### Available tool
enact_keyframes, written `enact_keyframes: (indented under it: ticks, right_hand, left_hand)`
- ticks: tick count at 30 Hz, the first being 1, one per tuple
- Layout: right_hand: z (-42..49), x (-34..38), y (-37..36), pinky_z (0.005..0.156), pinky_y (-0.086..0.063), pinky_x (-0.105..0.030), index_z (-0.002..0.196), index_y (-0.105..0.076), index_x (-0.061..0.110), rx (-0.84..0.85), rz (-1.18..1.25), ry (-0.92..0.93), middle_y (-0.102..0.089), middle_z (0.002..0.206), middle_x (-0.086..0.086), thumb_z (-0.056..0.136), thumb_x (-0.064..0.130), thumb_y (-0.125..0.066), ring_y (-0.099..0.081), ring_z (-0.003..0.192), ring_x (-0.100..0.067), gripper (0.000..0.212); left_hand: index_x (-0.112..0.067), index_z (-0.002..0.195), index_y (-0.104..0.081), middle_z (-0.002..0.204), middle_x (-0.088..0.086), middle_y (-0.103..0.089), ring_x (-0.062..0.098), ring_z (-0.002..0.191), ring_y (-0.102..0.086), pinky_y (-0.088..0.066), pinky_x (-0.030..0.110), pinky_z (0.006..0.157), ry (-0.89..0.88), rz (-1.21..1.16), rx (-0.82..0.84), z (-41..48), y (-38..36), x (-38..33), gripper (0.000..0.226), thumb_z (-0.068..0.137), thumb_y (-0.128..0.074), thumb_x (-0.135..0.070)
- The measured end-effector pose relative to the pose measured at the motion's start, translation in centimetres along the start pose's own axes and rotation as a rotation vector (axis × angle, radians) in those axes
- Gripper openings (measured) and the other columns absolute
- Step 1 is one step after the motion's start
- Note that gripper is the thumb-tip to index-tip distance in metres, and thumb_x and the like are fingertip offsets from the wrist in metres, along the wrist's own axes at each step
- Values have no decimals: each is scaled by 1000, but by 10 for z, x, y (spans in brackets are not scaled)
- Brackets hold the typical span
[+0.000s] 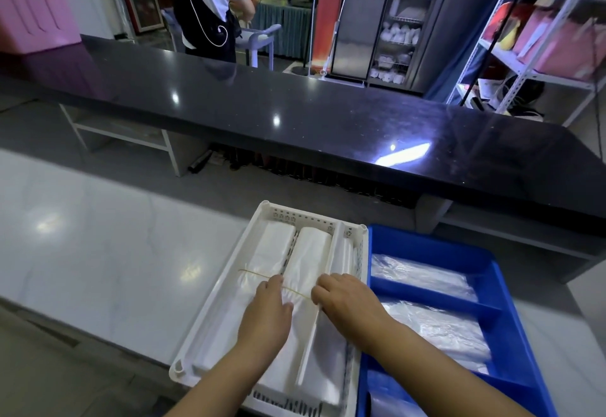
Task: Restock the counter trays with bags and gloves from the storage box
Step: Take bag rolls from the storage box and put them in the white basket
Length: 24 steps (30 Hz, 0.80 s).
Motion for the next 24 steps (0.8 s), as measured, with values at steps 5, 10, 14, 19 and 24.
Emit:
enact_keyframes:
  ticks: [5, 10, 14, 19, 24]
  right_hand:
    - [1, 0, 2, 44, -34, -22, 69, -53, 22, -41, 21, -18, -54, 65, 5, 49, 10, -83, -45, 51, -13, 39]
    - [4, 4, -1, 47, -32, -19, 72, -55, 25, 3, 61, 21, -56, 67, 7, 51, 17, -86, -48, 53, -10, 38]
    - [5, 3, -2, 71, -51, -35, 115, -52, 16, 25, 201, -43, -55, 117, -5, 85, 11, -57, -59, 91, -26, 31]
    - [-5, -6, 9, 58, -51, -31, 117, -55, 18, -93, 259, -90, -60, 121, -2, 70, 8, -72, -66, 79, -24, 51]
    - [-26, -32, 10, 51, -51, -25, 105, -64, 22, -168, 288, -196, -67, 106, 4, 64, 9, -77, -66, 72, -18, 45]
  left_hand:
    - [-18, 130, -37, 124, 4, -44, 20, 102, -54, -46, 26, 77, -62, 179, -94, -1, 5, 1, 42, 91, -51, -15]
    - [-14, 123, -45, 127, 6, -43, 20, 93, -56, -39, 21, 70, 17, 26, -160, 0, 12, 6, 34, 90, -50, -6]
    - [-18, 120, -51, 122, -1, -49, 16, 108, -48, -44, 23, 83, -59, 112, -226, -6, 20, -1, 31, 89, -52, -14]
    - [-21, 96, -57, 86, -7, -63, 11, 79, -57, -46, 26, 66, -62, 79, 9, -14, 6, -10, 18, 93, -45, -33]
    - [-19, 108, -52, 98, -1, -63, 18, 90, -59, -47, 29, 76, -31, 79, 140, -21, -23, -23, 24, 88, -50, -31]
Point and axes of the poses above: each hand's wrist, its own z-axis towards the middle knuckle, its own y-axis out of the back of the hand, x = y × z, the point moved 6 cm from there along z, towards the middle knuckle
